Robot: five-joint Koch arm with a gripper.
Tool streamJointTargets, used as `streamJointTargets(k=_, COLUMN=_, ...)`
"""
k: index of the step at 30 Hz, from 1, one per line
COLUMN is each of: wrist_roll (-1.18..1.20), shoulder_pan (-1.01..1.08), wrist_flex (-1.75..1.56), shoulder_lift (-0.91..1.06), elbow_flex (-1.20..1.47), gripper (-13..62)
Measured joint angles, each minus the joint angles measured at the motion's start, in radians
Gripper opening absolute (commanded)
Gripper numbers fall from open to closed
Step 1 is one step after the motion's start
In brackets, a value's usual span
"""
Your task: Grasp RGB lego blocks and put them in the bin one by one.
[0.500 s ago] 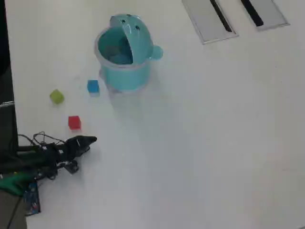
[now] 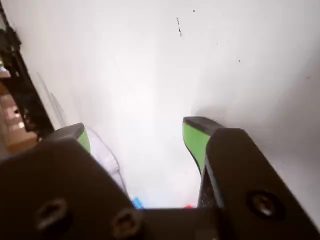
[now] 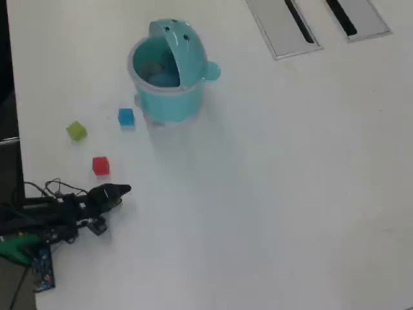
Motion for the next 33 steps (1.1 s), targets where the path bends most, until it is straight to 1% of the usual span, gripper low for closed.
streamJointTargets(k=24, wrist_roll=0.0, shoulder_pan=0.005, wrist_flex=-0.003, shoulder_lift=0.0, elbow_flex=0.0, gripper=34.4)
streamJointTargets(k=33, wrist_roll=-0.015, shoulder_pan=0.008, wrist_flex=-0.077, shoulder_lift=0.0, elbow_flex=0.002, gripper=34.4)
